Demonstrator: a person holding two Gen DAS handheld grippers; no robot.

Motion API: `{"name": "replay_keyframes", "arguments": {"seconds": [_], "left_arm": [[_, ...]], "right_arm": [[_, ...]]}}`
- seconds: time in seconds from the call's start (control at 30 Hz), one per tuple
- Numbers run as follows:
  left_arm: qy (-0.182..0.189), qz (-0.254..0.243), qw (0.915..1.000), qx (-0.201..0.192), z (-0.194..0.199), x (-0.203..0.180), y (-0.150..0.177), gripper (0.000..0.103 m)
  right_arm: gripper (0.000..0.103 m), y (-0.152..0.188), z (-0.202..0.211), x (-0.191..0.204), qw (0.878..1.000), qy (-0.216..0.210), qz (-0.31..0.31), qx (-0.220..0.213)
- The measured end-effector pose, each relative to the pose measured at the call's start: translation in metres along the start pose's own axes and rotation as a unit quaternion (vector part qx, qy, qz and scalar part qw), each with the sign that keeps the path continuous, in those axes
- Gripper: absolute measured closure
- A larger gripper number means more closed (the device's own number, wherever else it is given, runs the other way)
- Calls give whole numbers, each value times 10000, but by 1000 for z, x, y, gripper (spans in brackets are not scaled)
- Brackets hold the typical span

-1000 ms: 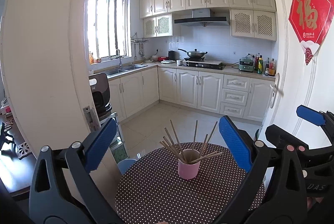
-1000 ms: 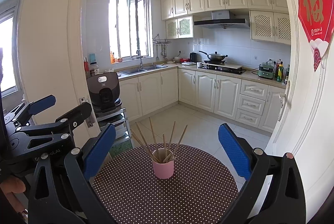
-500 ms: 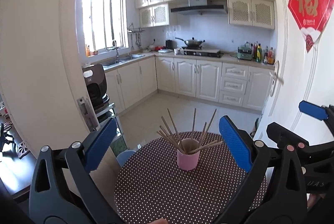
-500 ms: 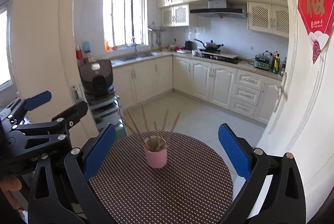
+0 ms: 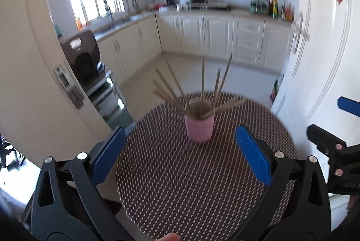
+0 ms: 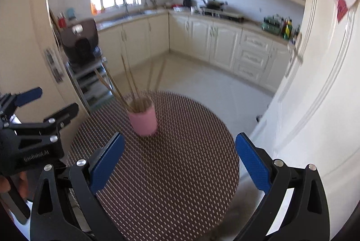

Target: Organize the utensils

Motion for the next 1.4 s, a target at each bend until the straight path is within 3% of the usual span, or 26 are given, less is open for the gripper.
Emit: {"name": "replay_keyframes", "arguments": {"seconds": [0.13, 0.23, 0.43, 0.53, 0.83, 1.03, 1.4], "left_arm": [[98, -12, 9992, 390, -31, -1, 10, 6], [156, 8, 9984, 539, -46, -2, 15, 6], [383, 130, 9990, 203, -45, -6, -4, 6], [426, 170, 9989, 8, -39, -7, -18, 6], [410, 316, 9974, -502, -20, 7, -42, 6], [285, 276, 9928, -1130, 8, 12, -57, 7], [236, 339, 9908, -1288, 19, 16, -61, 7]], "right_arm": [[8, 21, -36, 0, 9985, 49, 45, 543], [8, 23, -44, 1, 9978, 24, 59, 653], [8, -17, -3, -3, 9989, 233, -11, -400], [8, -33, 7, -2, 9974, 291, 8, -653], [8, -57, 12, 3, 9950, 123, 23, -989], [8, -69, 26, 12, 9917, 6, 81, -1282], [8, -73, 33, 18, 9905, -85, 170, -1364]]}}
Point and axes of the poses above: each gripper's, at about its wrist camera, not at the fingertips, and z roughly against the way its jaws point, x to its left, y to its underside, the point moved 8 cm from there along -z, roughly the way its jaws point, and after that the axes turned 12 degrees about x, right-handed, at the moved point
